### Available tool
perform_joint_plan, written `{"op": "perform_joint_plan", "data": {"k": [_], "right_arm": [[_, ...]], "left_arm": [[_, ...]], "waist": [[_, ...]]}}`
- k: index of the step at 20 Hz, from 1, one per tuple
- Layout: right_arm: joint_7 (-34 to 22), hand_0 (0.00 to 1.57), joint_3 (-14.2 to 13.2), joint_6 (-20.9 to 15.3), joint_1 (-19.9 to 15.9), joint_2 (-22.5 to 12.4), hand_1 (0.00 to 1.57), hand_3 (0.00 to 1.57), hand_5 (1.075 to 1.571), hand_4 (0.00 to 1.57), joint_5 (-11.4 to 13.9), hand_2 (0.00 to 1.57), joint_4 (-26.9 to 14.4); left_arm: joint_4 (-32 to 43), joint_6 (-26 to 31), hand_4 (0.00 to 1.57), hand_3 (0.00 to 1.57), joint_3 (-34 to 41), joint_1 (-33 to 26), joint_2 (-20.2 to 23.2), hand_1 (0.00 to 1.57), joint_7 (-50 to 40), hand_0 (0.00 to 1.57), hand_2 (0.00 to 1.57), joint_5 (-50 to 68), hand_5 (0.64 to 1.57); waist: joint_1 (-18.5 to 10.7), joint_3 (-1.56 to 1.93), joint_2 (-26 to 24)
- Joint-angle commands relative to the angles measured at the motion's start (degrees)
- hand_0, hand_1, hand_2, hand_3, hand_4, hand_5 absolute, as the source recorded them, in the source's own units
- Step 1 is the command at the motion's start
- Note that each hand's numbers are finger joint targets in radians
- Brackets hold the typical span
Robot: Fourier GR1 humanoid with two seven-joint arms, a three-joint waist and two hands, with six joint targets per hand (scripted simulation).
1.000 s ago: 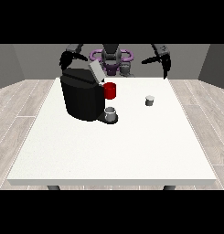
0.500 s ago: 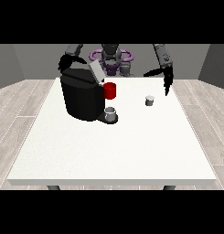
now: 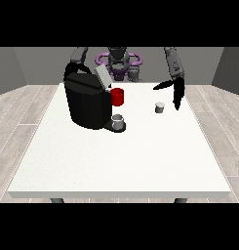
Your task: Insert the coffee pod into the coffee machine and close the lid
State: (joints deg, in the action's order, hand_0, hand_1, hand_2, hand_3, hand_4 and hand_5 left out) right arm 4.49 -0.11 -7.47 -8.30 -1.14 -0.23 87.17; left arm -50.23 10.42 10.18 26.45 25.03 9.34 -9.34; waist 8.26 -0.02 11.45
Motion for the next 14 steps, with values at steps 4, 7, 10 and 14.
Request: {"op": "perform_joint_plan", "data": {"k": [4,7,10,14], "right_arm": [[-3.38,0.00,-0.24,-0.54,-0.72,-0.84,0.00,0.00,1.571,0.42,1.22,0.00,-2.65],[-5.04,0.00,-0.77,-1.36,-4.27,-1.28,0.00,0.00,1.571,0.42,1.80,0.00,-3.07],[0.26,0.00,-1.19,-0.88,-1.55,-0.98,0.00,0.00,1.571,0.36,1.86,0.00,-5.59],[-1.83,0.00,-1.45,-1.65,-5.33,-0.18,0.00,0.00,1.571,0.39,1.23,0.00,-4.91]], "left_arm": [[4.88,-3.48,0.00,0.00,-3.60,2.37,-1.81,0.10,-1.02,0.10,0.50,-6.41,1.571],[8.40,-6.01,0.00,0.35,-2.84,4.90,-2.11,0.65,-1.26,0.65,0.72,-7.65,1.571],[10.03,-2.78,0.00,0.51,-2.74,4.67,1.15,0.76,1.89,0.76,0.82,-8.27,1.571],[11.27,-9.61,0.00,0.47,-6.44,4.94,-1.55,0.58,2.86,0.58,0.72,-14.10,1.571]], "waist": [[-0.31,0.02,-2.74],[-0.08,0.00,-0.70],[-0.87,0.02,-0.13],[0.04,0.01,2.36]]}}
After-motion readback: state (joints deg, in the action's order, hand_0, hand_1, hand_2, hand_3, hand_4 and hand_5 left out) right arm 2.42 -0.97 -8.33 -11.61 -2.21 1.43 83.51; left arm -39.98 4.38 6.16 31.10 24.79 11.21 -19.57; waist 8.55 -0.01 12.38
